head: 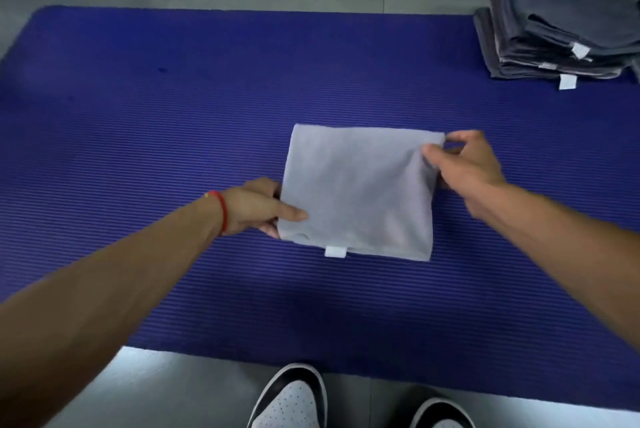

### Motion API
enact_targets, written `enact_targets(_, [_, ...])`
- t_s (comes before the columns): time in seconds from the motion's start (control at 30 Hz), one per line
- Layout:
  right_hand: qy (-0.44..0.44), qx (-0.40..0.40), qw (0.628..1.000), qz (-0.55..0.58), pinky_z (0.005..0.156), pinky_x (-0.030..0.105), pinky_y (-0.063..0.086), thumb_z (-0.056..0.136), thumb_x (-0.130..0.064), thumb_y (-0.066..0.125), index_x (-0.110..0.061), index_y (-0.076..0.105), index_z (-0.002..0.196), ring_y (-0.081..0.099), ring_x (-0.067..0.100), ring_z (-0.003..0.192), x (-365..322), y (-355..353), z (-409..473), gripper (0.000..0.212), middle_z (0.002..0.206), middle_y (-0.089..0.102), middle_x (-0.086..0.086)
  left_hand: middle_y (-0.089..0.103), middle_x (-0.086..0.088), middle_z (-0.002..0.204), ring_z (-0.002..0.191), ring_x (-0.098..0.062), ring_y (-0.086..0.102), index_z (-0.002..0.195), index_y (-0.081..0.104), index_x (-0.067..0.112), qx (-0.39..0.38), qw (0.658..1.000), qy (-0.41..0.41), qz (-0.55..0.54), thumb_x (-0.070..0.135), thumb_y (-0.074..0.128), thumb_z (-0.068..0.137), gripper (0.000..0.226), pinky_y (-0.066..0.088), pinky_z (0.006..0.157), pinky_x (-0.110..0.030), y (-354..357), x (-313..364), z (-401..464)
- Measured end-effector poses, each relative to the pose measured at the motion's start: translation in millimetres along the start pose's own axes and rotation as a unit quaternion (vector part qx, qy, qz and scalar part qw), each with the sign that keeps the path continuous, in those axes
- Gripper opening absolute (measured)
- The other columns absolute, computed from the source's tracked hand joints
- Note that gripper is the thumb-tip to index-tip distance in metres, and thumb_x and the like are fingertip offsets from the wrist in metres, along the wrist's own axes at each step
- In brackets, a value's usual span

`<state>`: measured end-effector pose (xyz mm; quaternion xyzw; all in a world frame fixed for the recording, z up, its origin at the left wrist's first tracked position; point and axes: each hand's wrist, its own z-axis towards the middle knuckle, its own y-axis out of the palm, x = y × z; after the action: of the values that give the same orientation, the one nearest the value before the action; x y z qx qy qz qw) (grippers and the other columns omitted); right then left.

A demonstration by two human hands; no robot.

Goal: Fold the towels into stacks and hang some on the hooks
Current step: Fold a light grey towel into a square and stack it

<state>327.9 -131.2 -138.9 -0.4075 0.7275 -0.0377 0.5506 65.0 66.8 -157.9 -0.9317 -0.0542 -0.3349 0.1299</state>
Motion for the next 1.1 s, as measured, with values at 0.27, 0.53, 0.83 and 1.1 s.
enact_targets(0.27, [0.063,-0.078,0.987,-0.127,0.084,0.040,0.057,0.083,-0.039,0.078,-0.015,0.061,0.108,0.067,0.022,0.094,49,26,-27,0.039,0.103,0.068,-0.001,0.078,-0.007,0.104,0.098,-0.026,0.074,0.111,0.072,0.011,0.142,0.983,0.014,-0.114,0.040,0.085,0.073,0.049,0.059,0.089,-0.052,25,9,8])
enact_targets(0.53, [0.040,-0.150,0.988,0.001,0.073,0.032,0.058,0.084,-0.028,0.073,-0.021,0.062,0.105,0.070,0.015,0.087,2,-20,-9,0.024,0.099,0.073,-0.003,0.073,-0.009,0.119,0.106,-0.027,0.072,0.142,0.032,0.057,0.074,0.964,0.081,-0.240,-0.005,0.069,0.089,0.089,0.062,0.078,-0.042,23,74,-2])
enact_targets(0.83, [-0.086,-0.122,0.989,0.024,0.067,0.014,0.048,0.084,-0.011,0.071,-0.050,0.054,0.126,0.066,0.006,0.087,-113,-185,31,0.060,0.110,0.066,-0.008,0.066,0.001,0.130,0.111,-0.020,0.070,0.128,0.066,0.034,0.063,0.967,0.175,-0.173,0.004,0.078,0.085,0.054,0.058,0.094,-0.041,26,252,-38])
enact_targets(1.1, [-0.058,-0.068,0.995,0.048,0.082,0.023,0.056,0.087,-0.009,0.069,-0.042,0.070,0.112,0.067,0.006,0.101,-132,-301,44,0.042,0.120,0.068,-0.011,0.072,0.000,0.120,0.096,-0.015,0.073,0.138,0.057,0.036,0.032,0.975,0.197,-0.094,0.003,0.066,0.093,0.057,0.058,0.070,-0.027,67,381,-39])
